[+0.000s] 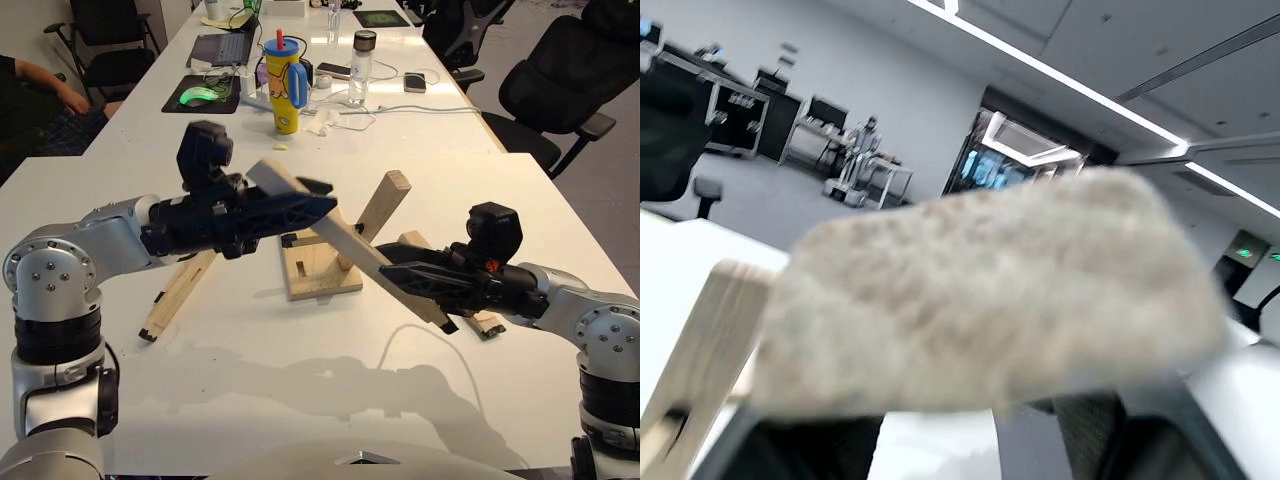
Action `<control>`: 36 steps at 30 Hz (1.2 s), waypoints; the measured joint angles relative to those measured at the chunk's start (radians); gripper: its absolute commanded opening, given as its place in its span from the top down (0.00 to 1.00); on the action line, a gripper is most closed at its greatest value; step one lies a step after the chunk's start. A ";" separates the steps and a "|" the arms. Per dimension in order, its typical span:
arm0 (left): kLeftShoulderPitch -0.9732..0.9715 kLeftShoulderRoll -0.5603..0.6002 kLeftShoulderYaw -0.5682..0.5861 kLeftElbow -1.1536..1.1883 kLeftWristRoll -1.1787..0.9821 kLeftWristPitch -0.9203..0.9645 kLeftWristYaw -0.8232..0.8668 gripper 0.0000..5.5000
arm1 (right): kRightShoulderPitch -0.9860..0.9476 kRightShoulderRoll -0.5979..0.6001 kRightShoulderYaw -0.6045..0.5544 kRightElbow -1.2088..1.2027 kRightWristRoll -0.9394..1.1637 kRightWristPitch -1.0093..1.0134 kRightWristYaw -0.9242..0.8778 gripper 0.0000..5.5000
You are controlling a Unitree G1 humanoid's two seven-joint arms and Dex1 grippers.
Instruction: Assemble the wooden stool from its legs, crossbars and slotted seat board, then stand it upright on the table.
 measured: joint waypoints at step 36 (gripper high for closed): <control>-0.064 0.154 -0.182 0.276 0.916 -0.379 -0.516 0.63 | -0.179 0.289 0.639 0.459 -1.235 -0.463 -0.183 0.56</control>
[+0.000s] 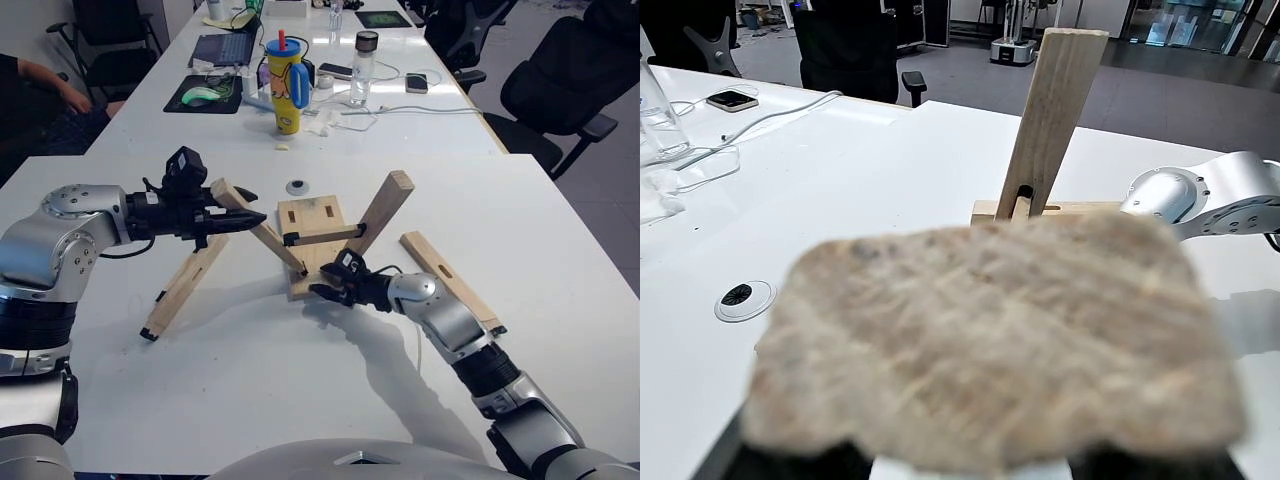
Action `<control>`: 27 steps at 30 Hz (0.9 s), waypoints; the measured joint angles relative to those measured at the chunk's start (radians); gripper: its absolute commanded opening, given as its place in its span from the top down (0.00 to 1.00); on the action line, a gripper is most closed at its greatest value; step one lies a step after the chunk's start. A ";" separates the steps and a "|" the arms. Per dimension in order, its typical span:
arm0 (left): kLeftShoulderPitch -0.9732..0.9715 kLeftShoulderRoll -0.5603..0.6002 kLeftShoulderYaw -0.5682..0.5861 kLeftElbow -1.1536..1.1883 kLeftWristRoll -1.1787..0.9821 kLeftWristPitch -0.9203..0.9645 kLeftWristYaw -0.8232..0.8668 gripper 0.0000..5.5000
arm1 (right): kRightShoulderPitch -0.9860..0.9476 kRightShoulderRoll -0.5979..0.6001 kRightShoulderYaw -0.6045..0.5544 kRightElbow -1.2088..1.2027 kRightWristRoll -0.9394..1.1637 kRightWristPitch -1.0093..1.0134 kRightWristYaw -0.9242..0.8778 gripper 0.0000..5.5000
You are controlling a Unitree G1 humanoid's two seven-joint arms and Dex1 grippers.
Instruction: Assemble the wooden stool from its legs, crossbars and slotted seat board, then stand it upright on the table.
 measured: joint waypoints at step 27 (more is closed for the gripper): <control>-0.177 -0.030 -0.210 0.003 0.295 -0.062 -0.215 0.63 | 0.029 -0.035 0.039 -0.052 -0.064 0.006 0.043 0.56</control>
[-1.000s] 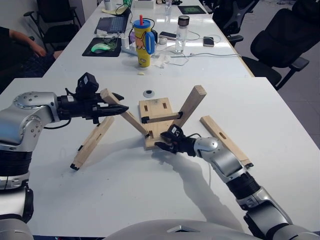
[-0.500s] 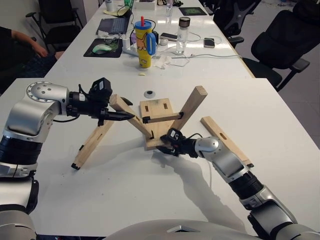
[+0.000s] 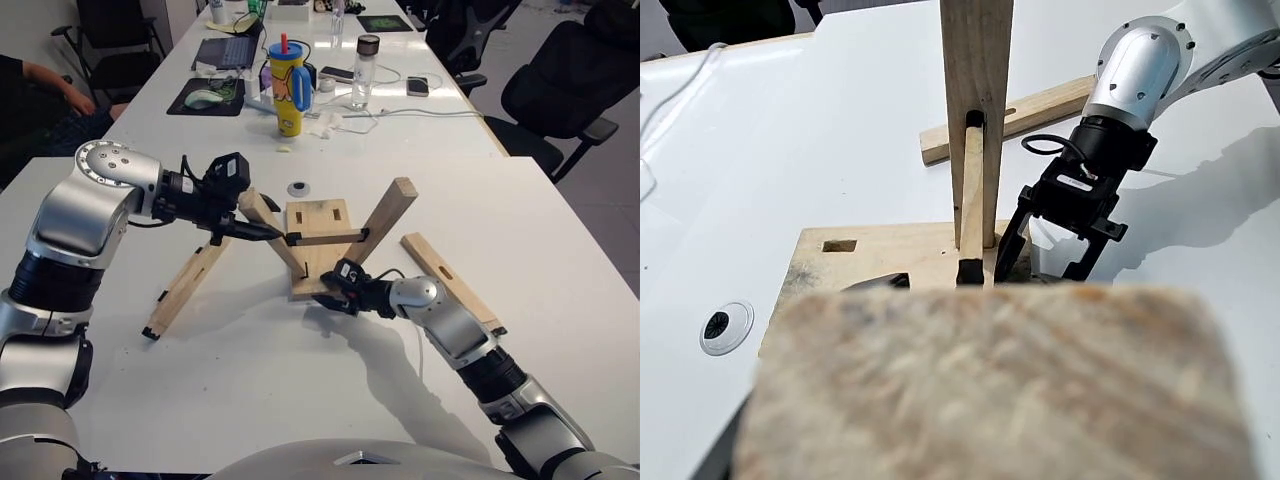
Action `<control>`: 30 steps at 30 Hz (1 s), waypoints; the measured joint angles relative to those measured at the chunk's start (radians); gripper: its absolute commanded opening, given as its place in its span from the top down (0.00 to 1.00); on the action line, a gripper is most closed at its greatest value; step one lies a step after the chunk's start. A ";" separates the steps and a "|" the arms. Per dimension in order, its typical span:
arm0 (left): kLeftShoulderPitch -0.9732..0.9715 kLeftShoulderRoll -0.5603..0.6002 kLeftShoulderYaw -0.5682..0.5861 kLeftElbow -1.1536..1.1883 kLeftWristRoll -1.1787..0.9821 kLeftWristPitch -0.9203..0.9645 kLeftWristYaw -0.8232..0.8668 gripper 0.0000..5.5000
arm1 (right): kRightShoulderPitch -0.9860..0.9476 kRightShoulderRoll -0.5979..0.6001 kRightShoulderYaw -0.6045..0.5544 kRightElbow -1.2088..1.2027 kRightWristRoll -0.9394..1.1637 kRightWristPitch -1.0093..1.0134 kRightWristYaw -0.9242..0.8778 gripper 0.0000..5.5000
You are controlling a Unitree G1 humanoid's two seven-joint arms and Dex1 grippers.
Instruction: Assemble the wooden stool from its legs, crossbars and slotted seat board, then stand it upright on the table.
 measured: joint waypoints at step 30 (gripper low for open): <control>0.299 -0.272 0.102 -0.066 -0.120 -0.144 0.311 0.62 | 0.280 0.225 -0.375 -0.468 0.435 -0.125 -0.225 0.83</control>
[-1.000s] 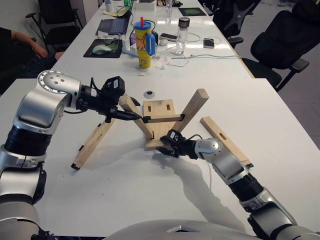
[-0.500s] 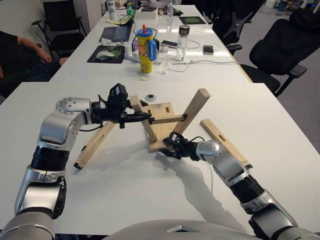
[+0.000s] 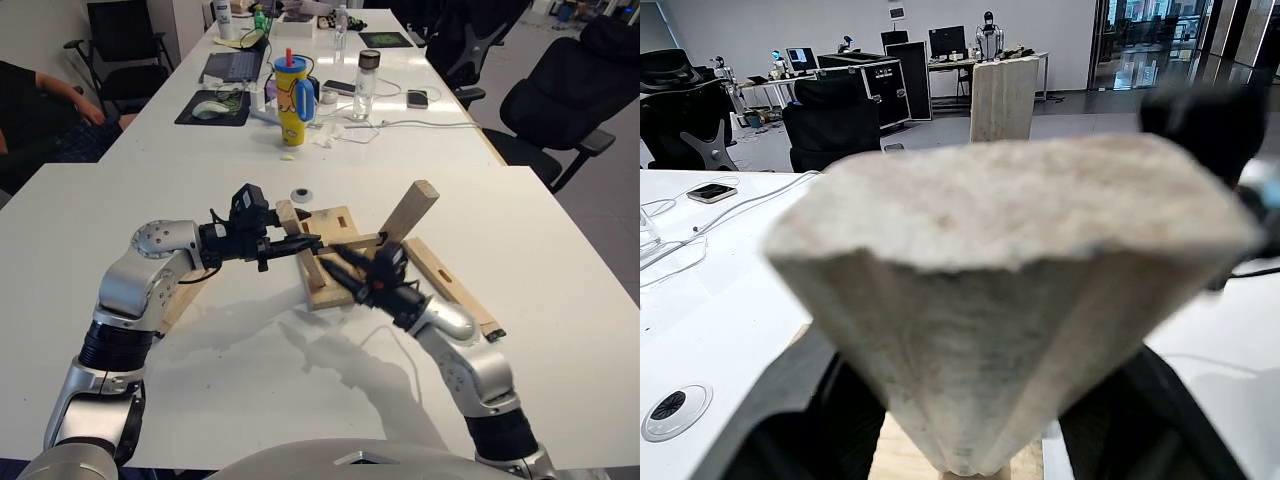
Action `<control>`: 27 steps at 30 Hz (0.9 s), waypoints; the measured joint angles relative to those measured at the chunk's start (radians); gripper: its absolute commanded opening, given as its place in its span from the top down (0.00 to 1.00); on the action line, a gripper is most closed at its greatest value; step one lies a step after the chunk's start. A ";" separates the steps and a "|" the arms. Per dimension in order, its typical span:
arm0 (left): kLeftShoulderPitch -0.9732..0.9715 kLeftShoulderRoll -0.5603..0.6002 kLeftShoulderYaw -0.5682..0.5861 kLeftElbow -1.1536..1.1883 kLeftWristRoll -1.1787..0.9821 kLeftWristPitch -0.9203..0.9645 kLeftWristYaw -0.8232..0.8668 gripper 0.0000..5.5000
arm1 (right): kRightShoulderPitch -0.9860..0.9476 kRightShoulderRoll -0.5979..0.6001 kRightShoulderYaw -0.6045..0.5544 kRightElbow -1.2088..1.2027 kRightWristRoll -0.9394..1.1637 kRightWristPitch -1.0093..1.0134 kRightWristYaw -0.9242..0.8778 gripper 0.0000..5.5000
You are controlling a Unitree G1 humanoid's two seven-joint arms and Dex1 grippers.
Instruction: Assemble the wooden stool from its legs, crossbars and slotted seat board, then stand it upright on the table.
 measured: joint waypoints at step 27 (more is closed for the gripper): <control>-0.090 0.002 -0.050 0.065 0.006 0.010 -0.019 0.62 | 0.124 -0.037 0.044 0.010 -0.218 -0.196 -0.098 1.00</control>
